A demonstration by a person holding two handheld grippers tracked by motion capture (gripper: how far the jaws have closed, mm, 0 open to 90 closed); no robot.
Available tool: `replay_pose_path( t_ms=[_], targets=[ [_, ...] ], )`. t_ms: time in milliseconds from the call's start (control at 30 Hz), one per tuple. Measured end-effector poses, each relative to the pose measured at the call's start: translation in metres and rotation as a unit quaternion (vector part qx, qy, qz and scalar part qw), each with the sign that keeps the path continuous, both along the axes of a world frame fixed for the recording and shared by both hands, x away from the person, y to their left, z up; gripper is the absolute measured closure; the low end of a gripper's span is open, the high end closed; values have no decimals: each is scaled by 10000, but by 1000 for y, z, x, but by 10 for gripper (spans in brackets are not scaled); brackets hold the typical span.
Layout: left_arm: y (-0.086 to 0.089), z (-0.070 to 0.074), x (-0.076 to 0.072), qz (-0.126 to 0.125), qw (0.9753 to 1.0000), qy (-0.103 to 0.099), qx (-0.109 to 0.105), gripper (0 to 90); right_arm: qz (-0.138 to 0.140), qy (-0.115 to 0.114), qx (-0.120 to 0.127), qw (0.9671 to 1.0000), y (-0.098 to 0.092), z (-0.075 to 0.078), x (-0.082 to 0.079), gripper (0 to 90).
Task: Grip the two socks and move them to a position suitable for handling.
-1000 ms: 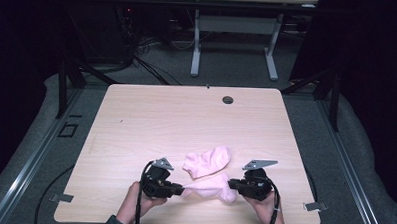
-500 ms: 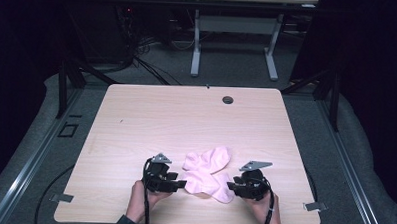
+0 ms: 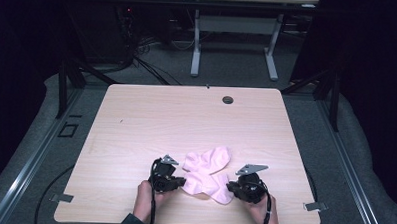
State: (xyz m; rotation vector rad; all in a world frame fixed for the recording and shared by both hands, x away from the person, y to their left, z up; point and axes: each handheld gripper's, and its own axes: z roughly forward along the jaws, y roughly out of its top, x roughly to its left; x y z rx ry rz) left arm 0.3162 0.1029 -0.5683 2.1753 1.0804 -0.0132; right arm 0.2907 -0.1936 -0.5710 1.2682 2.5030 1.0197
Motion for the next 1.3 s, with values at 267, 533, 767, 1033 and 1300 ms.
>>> replay_pose_path(
  t_ms=[267,533,767,1033,1300],
  targets=[
    [18,7,-22,29,9999,52,-113,885,184,121,51,9997,-5,8,-7,840],
    [25,8,-36,64,9998,-164,-7,589,329,219,-82,9992,-1,3,-7,756],
    [31,20,-28,111,9984,-530,163,391,217,50,164,9996,-10,11,-2,575],
    [8,30,-1,-74,9965,-725,402,380,-152,-133,338,9992,-23,24,24,564],
    [-21,25,22,-301,9938,-862,637,398,-328,-224,345,9986,-22,32,56,559]
  ],
)
